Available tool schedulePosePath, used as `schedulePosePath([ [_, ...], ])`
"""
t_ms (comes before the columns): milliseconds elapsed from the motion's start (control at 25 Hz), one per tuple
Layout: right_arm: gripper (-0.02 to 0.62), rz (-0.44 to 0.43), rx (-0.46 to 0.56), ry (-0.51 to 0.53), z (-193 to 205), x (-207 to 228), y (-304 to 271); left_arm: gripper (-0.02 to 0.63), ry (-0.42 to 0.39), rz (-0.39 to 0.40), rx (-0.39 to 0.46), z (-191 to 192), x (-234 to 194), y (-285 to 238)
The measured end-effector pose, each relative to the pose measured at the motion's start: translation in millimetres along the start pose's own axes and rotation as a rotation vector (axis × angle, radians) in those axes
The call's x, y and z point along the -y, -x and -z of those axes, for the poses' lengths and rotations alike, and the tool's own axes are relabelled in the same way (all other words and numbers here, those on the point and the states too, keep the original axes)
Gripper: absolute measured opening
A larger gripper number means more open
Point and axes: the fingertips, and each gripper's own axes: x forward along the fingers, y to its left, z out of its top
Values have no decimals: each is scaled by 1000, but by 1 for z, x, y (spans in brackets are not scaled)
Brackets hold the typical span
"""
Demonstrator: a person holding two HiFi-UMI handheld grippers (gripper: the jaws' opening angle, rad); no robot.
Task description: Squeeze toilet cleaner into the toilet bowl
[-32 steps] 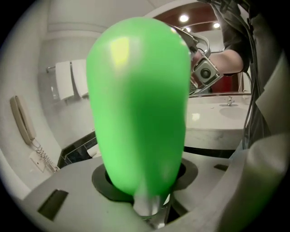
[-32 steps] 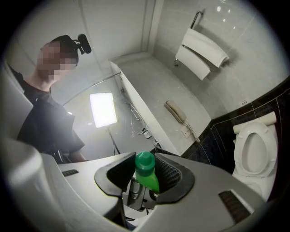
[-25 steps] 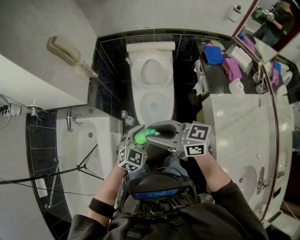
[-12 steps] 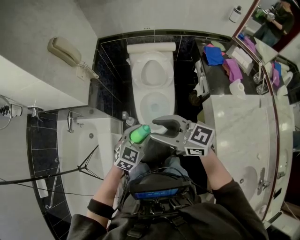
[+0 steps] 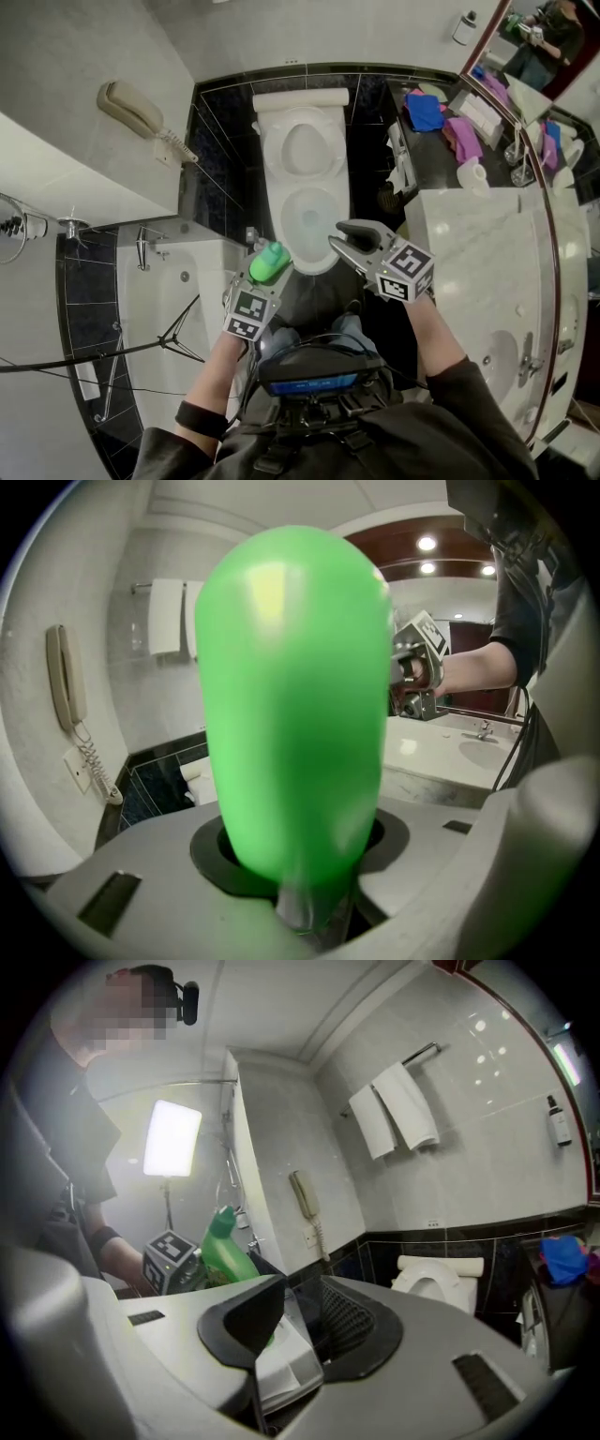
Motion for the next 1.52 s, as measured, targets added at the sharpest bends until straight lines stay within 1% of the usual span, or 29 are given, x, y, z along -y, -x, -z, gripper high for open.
schedulePosePath([
  [120, 50, 135, -54, 5, 22, 24, 8, 195, 20, -15, 0, 1, -3, 3],
  [200, 18, 222, -98, 14, 39, 38, 14, 195, 38, -24, 4, 4, -5, 5],
  [280, 3, 290, -138, 32, 57, 48, 20, 195, 60, -31, 10, 6, -7, 7],
  [400, 3, 343, -174, 6, 76, 52, 27, 195, 75, -43, 9, 11, -9, 10],
  [560, 3, 368, -176, -61, 92, 54, 31, 195, 86, -52, 4, 16, -10, 13],
  [760, 4, 373, -173, -108, 99, 50, 34, 192, 48, -69, -1, 18, -7, 14],
  [920, 3, 372, -167, -133, 104, 51, 38, 193, 77, -64, 17, 17, -6, 14],
  [1000, 5, 368, -167, -140, 104, 49, 39, 193, 76, -56, 21, 16, -5, 13],
  [1160, 4, 385, -169, -156, 111, 52, 45, 193, 46, -34, 20, 12, 1, 8],
  [1320, 5, 415, -165, -180, 116, 59, 57, 193, 20, -4, 25, 5, 10, -2],
  [1520, 4, 457, -150, -218, 122, 74, 83, 193, -11, 44, 27, -9, 27, -29],
])
